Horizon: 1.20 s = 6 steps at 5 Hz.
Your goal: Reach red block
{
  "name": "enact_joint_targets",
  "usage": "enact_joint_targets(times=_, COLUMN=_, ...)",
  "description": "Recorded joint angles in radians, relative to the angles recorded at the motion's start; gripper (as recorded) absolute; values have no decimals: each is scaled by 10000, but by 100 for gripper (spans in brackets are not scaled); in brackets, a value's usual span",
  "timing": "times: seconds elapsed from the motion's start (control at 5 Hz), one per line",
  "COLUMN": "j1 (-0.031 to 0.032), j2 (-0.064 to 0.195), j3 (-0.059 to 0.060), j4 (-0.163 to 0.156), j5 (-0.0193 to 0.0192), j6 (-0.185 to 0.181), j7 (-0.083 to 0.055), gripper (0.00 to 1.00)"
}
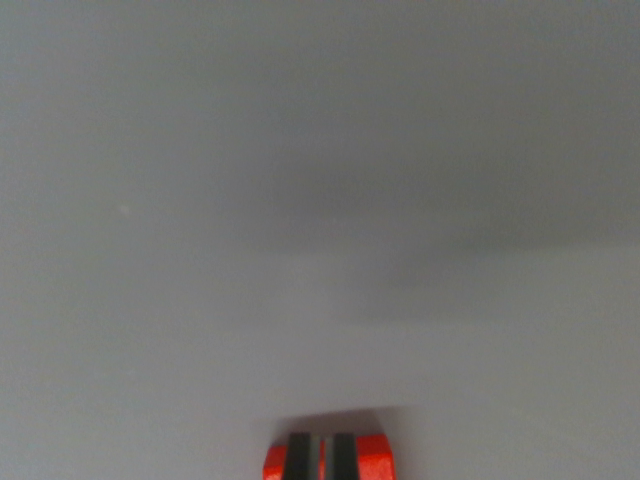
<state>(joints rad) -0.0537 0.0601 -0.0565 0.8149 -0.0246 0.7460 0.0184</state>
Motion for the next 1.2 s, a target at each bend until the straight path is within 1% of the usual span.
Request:
enact_joint_targets(times=0.2, j1=0, j2=0, j3=0, j4=0, j5=0, j6=0, j7=0, gripper=0)
enact_joint_targets(times=0.4, j1=-2, j2=46, j3=-12, j4=-362, j5=-2, j6=-374, j7=12, gripper=0)
enact_joint_targets(times=0.6, j1=-2, j2=46, j3=-12, j4=-362, j5=-2, j6=-374, j7=12, gripper=0)
enact_joint_targets(times=0.8, j1=-3, j2=88, j3=-24, j4=-685, j5=-3, j6=-708, j7=23, gripper=0)
enact_joint_targets(times=1.0, j1=-3, j2=88, j3=-24, j4=-685, j5=-3, j6=-708, j7=23, gripper=0)
enact_joint_targets(times=1.2, j1=-5, j2=125, j3=-33, j4=-974, j5=-4, j6=-1006, j7=33, gripper=0)
